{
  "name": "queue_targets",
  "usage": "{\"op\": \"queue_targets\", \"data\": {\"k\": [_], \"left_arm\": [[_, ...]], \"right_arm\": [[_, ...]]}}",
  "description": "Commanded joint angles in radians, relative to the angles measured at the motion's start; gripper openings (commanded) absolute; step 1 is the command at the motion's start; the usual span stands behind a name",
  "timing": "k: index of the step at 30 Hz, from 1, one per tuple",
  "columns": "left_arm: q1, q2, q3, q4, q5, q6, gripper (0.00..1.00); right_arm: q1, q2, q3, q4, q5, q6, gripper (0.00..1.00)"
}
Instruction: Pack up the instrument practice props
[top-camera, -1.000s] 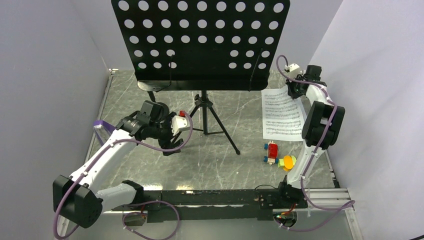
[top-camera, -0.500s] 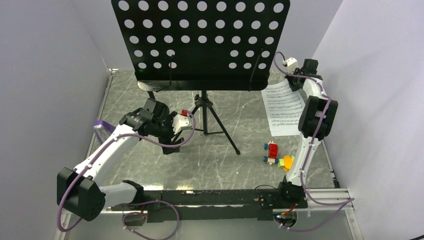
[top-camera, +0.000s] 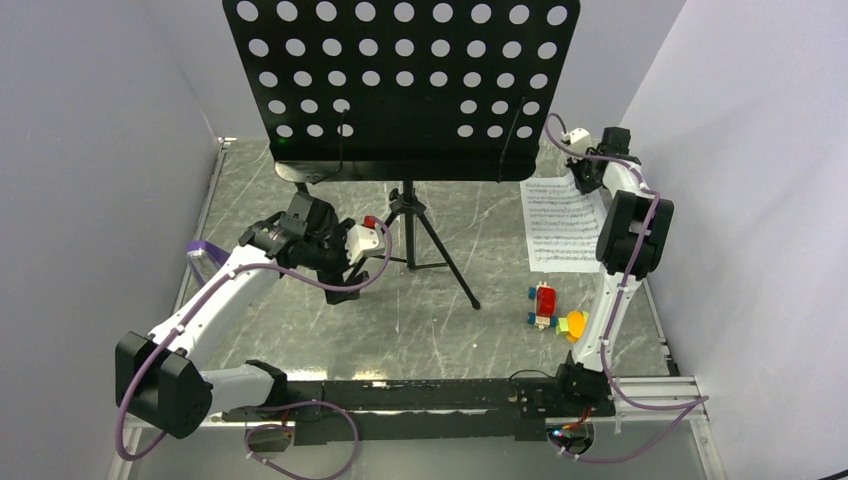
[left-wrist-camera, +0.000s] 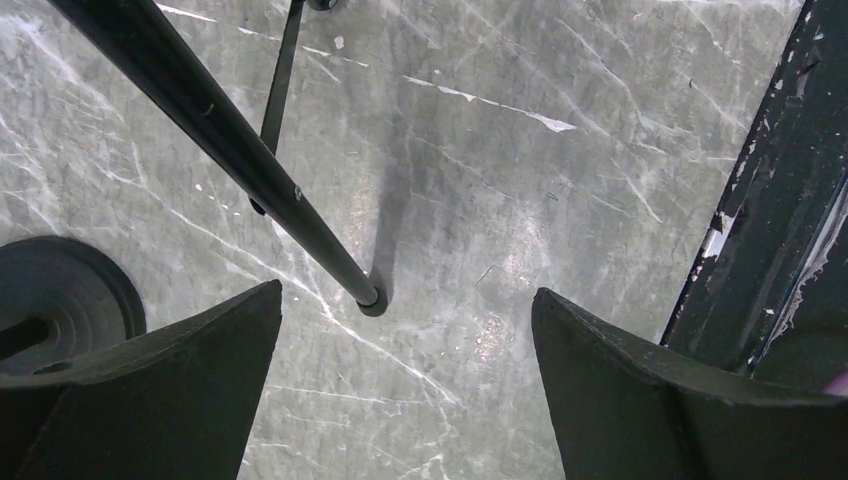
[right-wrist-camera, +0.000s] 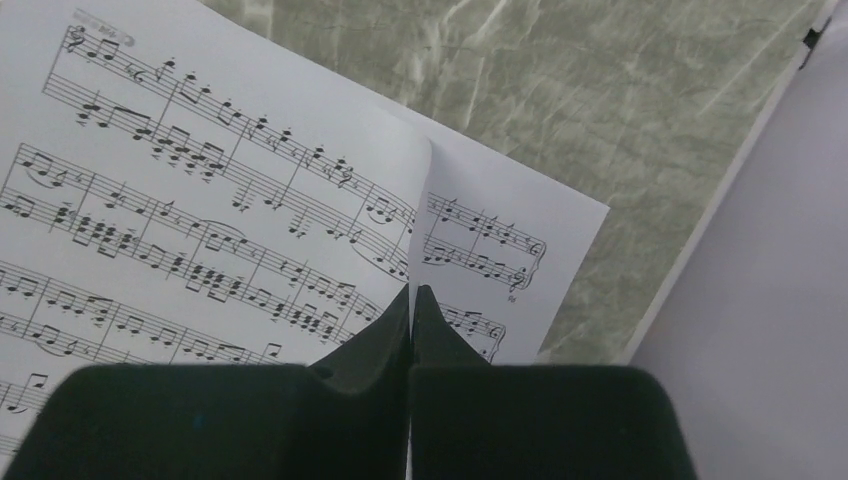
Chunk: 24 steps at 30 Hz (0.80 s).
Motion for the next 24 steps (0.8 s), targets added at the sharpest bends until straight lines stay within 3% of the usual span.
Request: {"op": "queue_targets", "data": {"k": [1,9,14,21,24], "left_arm": [[0.003,-0.012,0.022,0.001,0.003,0.011,0.99],[0.003,-0.027,0.006,0.011,-0.004,-0.001,0.99],[0.003,-0.030,0.001,0.012,-0.007,-0.004,0.99],[0.003,-0.020,0.007,0.016,-0.016,-0.008,0.99],[0.006,-0.033,0.000,0.019,-0.038,-0.015,0.99]], "right_arm": [[-0.001,-0.031,0.015,0.044,0.074,-0.027,0.00],[0.006,-0.003,0.035,0.077,0.130,-0.064,0.03],[0.012,0.003,0.021,0.079,0.125,-0.074,0.15],[0.025,0.022,0.054,0.089,0.118,-0.087,0.16],[0.030,0.019,0.055,0.091,0.143,-0.088,0.36]]}}
